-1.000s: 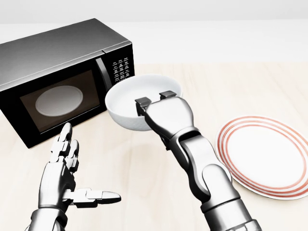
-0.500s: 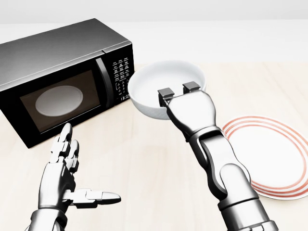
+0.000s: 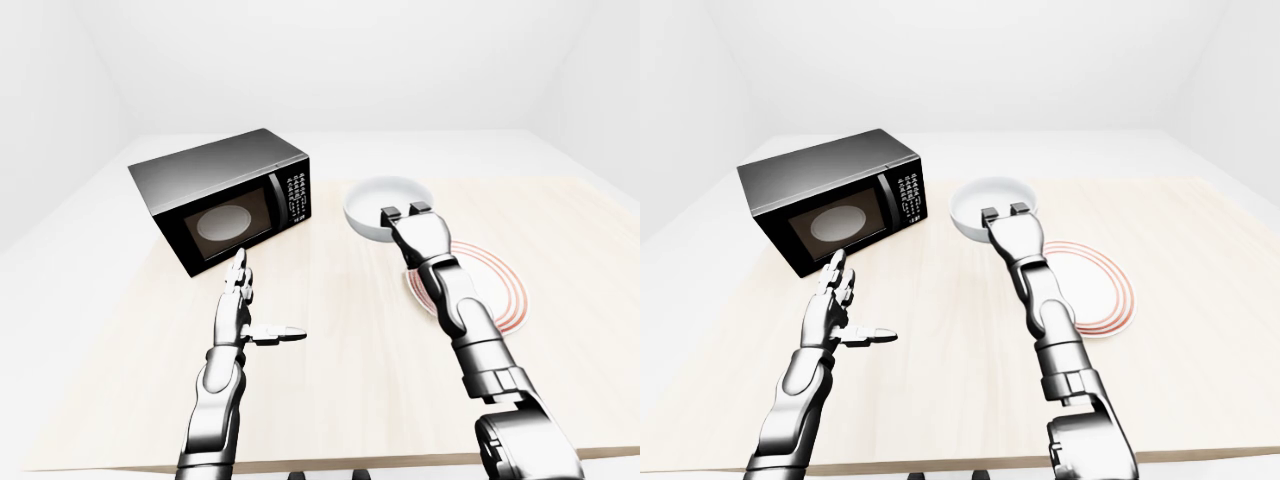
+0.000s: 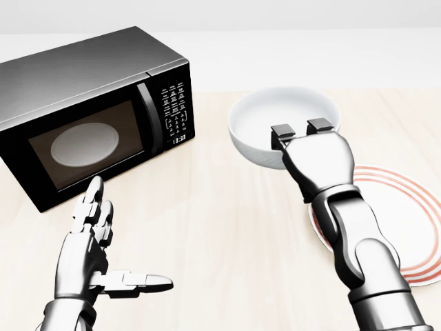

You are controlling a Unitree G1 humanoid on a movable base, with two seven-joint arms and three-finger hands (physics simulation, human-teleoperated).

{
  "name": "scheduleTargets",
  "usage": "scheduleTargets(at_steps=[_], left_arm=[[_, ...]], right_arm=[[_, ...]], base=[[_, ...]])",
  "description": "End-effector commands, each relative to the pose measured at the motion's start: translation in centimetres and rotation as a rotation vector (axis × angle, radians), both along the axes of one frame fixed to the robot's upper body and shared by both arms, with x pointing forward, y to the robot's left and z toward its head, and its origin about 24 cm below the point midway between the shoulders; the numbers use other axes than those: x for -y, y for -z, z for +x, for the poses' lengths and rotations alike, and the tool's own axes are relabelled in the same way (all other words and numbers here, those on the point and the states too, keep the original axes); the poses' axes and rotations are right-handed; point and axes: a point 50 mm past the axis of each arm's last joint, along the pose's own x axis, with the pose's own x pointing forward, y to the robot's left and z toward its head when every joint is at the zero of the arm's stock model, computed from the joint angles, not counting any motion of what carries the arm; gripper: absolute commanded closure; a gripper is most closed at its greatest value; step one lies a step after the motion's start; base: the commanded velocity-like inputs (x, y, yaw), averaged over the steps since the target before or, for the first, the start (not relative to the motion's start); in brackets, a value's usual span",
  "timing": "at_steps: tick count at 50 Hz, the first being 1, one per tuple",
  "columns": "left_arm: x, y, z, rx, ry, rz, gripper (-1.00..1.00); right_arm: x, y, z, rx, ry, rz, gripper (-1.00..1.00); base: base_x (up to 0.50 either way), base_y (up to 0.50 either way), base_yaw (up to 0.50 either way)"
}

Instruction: Pick up the white bowl and put it on the plate.

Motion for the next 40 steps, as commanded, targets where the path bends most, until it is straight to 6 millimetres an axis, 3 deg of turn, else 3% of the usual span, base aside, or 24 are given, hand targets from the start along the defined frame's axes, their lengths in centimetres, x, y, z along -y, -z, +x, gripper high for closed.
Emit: scheduleTargets(at_steps=[1, 15, 40], left_arm=[[0.0, -0.1, 0.0, -0.001, -0.002, -0.002, -1.00], [0.0, 0.0, 0.0, -0.002, -0.002, -0.003, -1.00], [0.0, 0.0, 0.0, -0.002, -0.001, -0.002, -1.00]], right_arm=[[2.2, -0.8, -0.3, 0.037, 0.050, 0.021, 1.00], [5.7, 0.2, -1.4, 0.020, 0.134, 0.032, 1.00], [8.7, 1.9, -2.8, -0.007, 0.213, 0.045, 1.00]], base=[[0.00, 0.00, 0.00], [0.00, 0.00, 0.00], [0.00, 0.00, 0.00]])
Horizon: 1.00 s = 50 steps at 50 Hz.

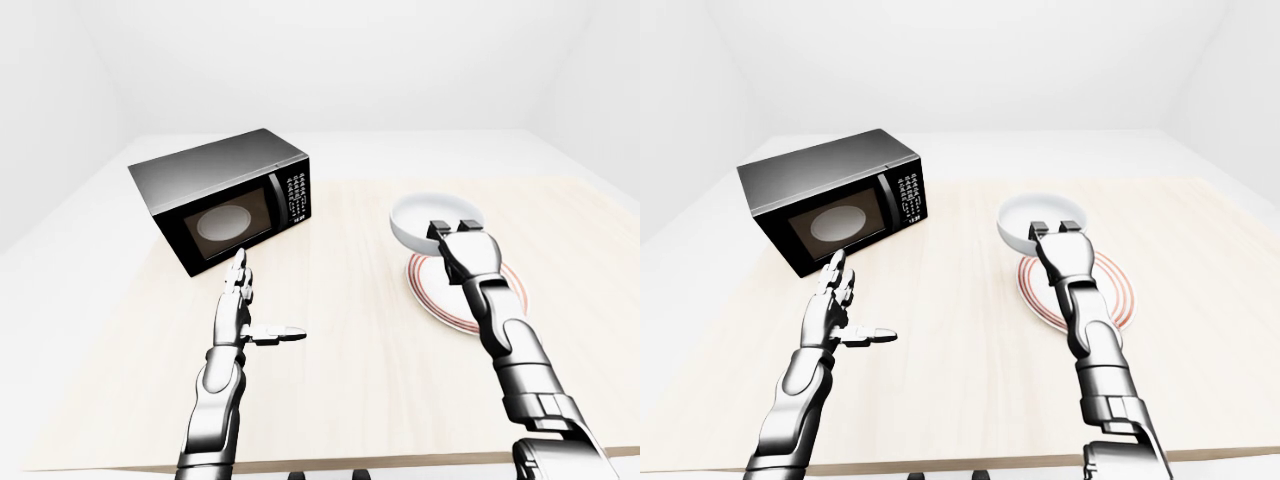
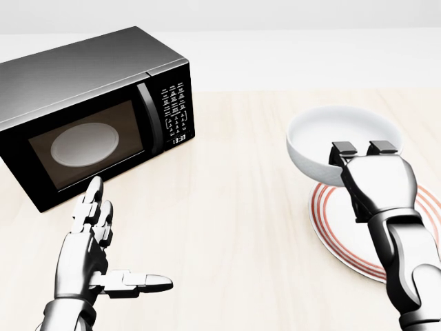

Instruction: Pick up the white bowl and put it on the plate.

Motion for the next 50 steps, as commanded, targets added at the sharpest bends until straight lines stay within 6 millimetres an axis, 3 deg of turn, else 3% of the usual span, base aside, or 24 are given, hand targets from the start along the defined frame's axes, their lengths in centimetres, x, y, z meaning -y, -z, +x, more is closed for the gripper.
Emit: scheduleTargets(at_steps=[1, 15, 50], left_arm=[[0.0, 0.0, 0.0, 0.000, 0.000, 0.001, -1.00], [0.0, 0.1, 0.0, 0.000, 0.000, 0.001, -1.00], [0.0, 0.1, 0.0, 0.000, 0.001, 0.001, -1.00]], right_arm=[[1.4, 0.1, -0.6, 0.026, 0.036, 0.011, 1.00], [3.4, -0.3, -1.6, 0.034, 0.088, 0.017, 1.00], [5.2, 1.7, -2.8, 0.004, 0.146, 0.031, 1.00]], base=[[0.00, 0.00, 0.00], [0.00, 0.00, 0.00], [0.00, 0.00, 0.00]])
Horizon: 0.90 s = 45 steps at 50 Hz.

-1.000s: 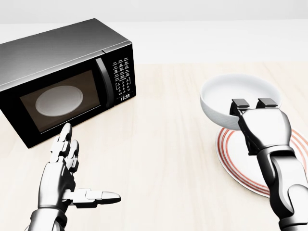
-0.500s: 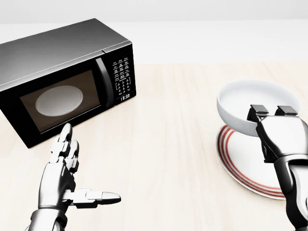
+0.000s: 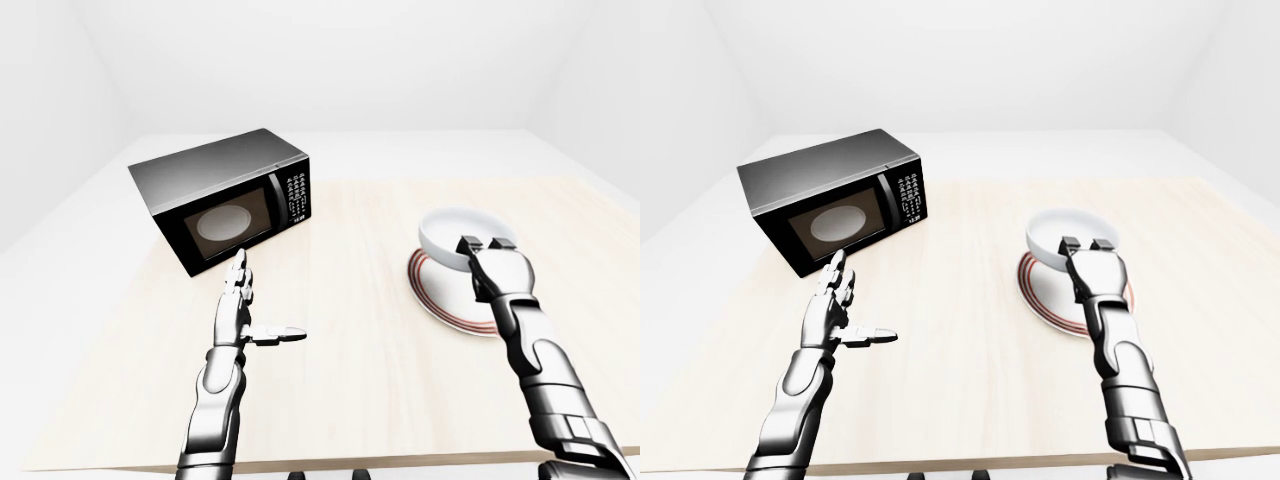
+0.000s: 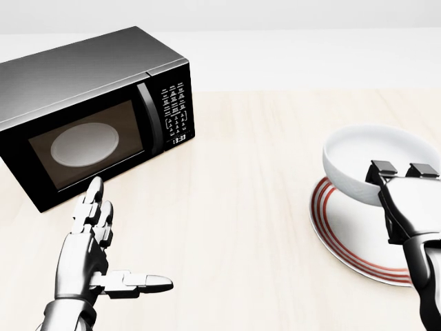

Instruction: Pick up the white bowl and put it on the plate.

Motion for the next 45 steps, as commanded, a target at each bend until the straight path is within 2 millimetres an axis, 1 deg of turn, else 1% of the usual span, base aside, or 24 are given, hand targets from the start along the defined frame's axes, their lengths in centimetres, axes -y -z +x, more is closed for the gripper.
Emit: scheduleTargets(at_steps=[1, 10, 17, 24, 32, 39, 45], left_arm=[[0.0, 0.0, 0.0, 0.000, 0.000, 0.000, -1.00], [0.0, 0.0, 0.0, 0.000, 0.000, 0.000, -1.00], [0.0, 0.0, 0.0, 0.000, 0.000, 0.000, -1.00], [0.0, 0.0, 0.0, 0.000, 0.000, 0.000, -1.00], [0.0, 0.0, 0.0, 0.000, 0.000, 0.000, -1.00], [0.0, 0.0, 0.0, 0.000, 0.000, 0.000, -1.00], [0.0, 0.0, 0.0, 0.000, 0.000, 0.000, -1.00]], right_arm=[[0.9, -0.2, -0.4, 0.030, 0.026, 0.000, 1.00], [1.3, 0.5, -0.6, 0.021, 0.041, 0.002, 1.00], [1.3, 0.4, -0.7, 0.019, 0.041, 0.003, 1.00], [1.8, 1.0, -0.8, 0.011, 0.058, 0.005, 1.00], [2.0, 1.1, -1.0, 0.009, 0.064, 0.008, 1.00], [2.2, 1.5, -0.8, 0.001, 0.072, 0.012, 1.00], [2.3, 1.5, -0.6, 0.002, 0.074, 0.013, 1.00]], base=[[0.00, 0.00, 0.00], [0.00, 0.00, 0.00], [0.00, 0.00, 0.00], [0.00, 0.00, 0.00], [0.00, 0.00, 0.00], [0.00, 0.00, 0.00], [0.00, 0.00, 0.00]])
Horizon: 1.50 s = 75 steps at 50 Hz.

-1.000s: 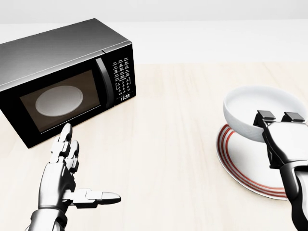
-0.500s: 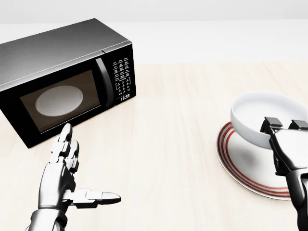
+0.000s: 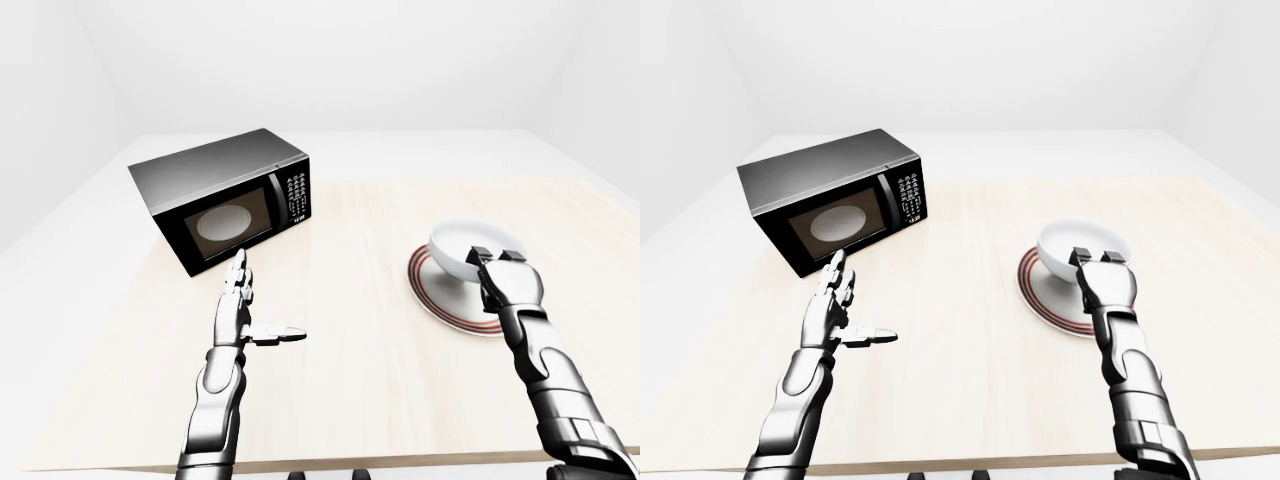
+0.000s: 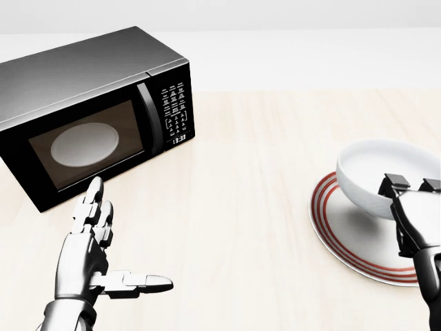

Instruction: Pick up the white bowl and put it on the plate.

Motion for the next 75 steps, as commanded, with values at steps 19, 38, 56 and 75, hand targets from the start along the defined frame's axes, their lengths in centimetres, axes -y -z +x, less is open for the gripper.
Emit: scheduleTargets(at_steps=[19, 38, 56, 75], left_arm=[[0.0, 0.0, 0.0, 0.000, 0.000, 0.001, -1.00], [0.0, 0.0, 0.0, 0.000, 0.000, 0.000, -1.00], [0.0, 0.0, 0.0, 0.000, 0.000, 0.000, -1.00], [0.0, 0.0, 0.0, 0.000, 0.000, 0.000, -1.00]], right_arm=[[0.2, 1.0, 0.6, 0.009, 0.013, -0.003, 1.00], [0.3, 1.4, 0.3, -0.007, 0.018, 0.007, 1.00], [0.4, 1.9, 0.2, -0.023, 0.023, 0.005, -0.57], [-1.4, -5.1, -0.5, 0.099, -0.051, 0.063, -1.00]], base=[[0.00, 0.00, 0.00], [0.00, 0.00, 0.00], [0.00, 0.00, 0.00], [0.00, 0.00, 0.00]])
